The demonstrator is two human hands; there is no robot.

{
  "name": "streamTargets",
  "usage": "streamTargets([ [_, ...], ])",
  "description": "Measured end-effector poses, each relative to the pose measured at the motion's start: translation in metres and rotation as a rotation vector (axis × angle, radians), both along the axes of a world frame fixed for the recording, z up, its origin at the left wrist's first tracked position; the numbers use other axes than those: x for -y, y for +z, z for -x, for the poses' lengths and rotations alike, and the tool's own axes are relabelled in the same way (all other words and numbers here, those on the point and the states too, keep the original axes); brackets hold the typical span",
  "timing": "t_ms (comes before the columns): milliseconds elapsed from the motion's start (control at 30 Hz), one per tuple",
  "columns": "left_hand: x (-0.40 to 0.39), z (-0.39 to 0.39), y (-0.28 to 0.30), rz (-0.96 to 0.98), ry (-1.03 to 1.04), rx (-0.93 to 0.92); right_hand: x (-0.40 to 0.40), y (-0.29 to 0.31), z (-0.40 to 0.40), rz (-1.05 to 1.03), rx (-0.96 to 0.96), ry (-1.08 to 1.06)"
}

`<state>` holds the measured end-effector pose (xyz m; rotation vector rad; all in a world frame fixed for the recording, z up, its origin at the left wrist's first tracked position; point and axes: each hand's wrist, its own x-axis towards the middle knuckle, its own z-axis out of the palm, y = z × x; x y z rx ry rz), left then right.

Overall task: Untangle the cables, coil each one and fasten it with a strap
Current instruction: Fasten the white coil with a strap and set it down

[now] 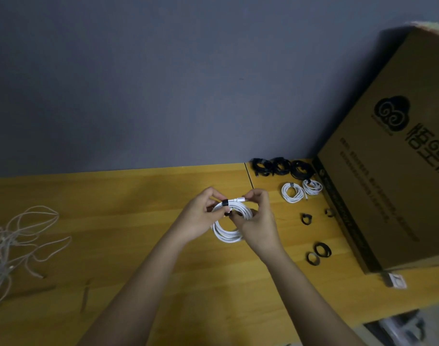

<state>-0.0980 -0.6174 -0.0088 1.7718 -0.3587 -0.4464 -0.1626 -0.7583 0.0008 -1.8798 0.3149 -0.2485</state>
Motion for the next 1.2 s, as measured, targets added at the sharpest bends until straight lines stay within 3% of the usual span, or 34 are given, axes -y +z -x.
streamTargets([
  [167, 0.002, 0.004, -0.01, 0.128, 0.056, -0.084, 0.008, 0.003, 0.001, 0.175, 0.068, 0.168],
  [400, 0.006, 0.008, -0.011, 0.138, 0.062, -0.148, 0.02, 0.003, 0.007, 0.197, 0.044, 0.255],
  [634, 0.023, 0.014, -0.005, 0.122, 0.072, -0.168, 0.044, 0.009, 0.011, 0.635, 0.272, 0.362],
  [967, 0.054, 0.032, 0.007, 0.138, -0.065, -0.23, 0.08, 0.008, 0.029, 0.298, 0.174, 0.262],
  [1200, 0.081, 0.041, 0.008, 0.076, -0.046, -0.093, 0.101, 0.006, 0.036, 0.382, 0.207, 0.251],
])
